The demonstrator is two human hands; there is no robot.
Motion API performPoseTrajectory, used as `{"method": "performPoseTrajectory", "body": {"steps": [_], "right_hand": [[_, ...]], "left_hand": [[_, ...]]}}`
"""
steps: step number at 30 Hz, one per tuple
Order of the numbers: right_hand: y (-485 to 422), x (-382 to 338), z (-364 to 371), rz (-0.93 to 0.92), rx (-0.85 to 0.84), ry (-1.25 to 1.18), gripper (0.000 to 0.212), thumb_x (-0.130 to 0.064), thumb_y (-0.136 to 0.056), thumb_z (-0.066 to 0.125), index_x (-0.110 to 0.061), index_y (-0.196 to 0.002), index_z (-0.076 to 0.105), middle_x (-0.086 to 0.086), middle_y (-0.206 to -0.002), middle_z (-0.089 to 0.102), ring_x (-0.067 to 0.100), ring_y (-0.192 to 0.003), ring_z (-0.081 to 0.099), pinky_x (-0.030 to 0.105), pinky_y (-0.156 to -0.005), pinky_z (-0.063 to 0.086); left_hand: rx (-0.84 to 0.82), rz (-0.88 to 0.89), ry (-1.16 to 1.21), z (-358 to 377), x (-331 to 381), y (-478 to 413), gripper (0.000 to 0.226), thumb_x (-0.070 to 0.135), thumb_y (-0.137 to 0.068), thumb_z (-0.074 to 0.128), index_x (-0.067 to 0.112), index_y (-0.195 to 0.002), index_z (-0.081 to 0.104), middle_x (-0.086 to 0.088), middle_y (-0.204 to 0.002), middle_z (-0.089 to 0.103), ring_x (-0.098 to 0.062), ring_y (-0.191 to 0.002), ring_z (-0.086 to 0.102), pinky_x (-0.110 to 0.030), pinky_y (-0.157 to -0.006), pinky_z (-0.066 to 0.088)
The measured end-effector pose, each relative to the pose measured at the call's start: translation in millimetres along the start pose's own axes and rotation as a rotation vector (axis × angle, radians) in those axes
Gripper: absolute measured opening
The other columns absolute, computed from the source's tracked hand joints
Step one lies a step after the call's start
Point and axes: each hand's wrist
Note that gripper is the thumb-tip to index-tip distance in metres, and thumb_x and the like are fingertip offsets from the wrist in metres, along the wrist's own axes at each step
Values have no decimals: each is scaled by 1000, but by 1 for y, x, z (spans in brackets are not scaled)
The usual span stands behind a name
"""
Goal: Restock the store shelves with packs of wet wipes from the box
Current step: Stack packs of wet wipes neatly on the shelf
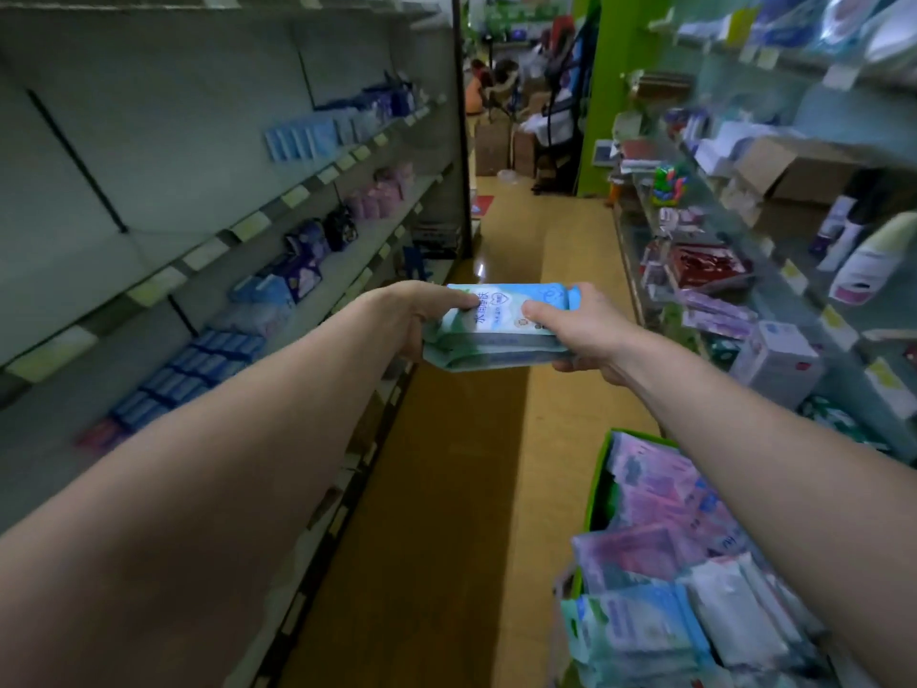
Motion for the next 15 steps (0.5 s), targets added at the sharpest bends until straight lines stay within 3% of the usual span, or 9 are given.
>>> {"method": "performPoseTrajectory", "body": {"steps": [3,7,12,15], "right_hand": [[13,-32,25,-45,-27,17,57,-39,-89,64,-18,-133,36,3,-113,48,13,-75,53,27,-57,52],[31,-77,59,-121,-81,16,55,-41,-88,64,-19,-130,37,1,-107,48,14,-80,54,29,-62,55],[55,-133,107,-224,-138,32,63,-43,-87,65,-18,-136,35,5,-117,46,16,-82,54,29,-60,54],[70,-165,138,-300,-172,67,66,-43,-88,63,-16,-140,33,4,-116,44,14,-78,51,26,-55,51]], "left_hand": [[62,36,-8,-39,3,28,33,29,-89,68,5,-109,58,-16,-101,70,-29,-81,69,-49,-79,57],[149,101,-12,-93,8,66,39,31,-89,68,6,-118,57,-15,-108,69,-28,-88,70,-48,-81,57],[220,141,21,-167,6,109,46,33,-90,66,8,-126,52,-14,-109,69,-27,-85,69,-46,-75,58],[270,167,57,-207,2,134,43,33,-91,64,8,-124,52,-12,-100,69,-25,-77,67,-43,-72,58]]}}
Point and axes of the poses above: each hand's wrist, its own y-axis away from the middle knuckle, its own z-axis out of the palm, x = y × z
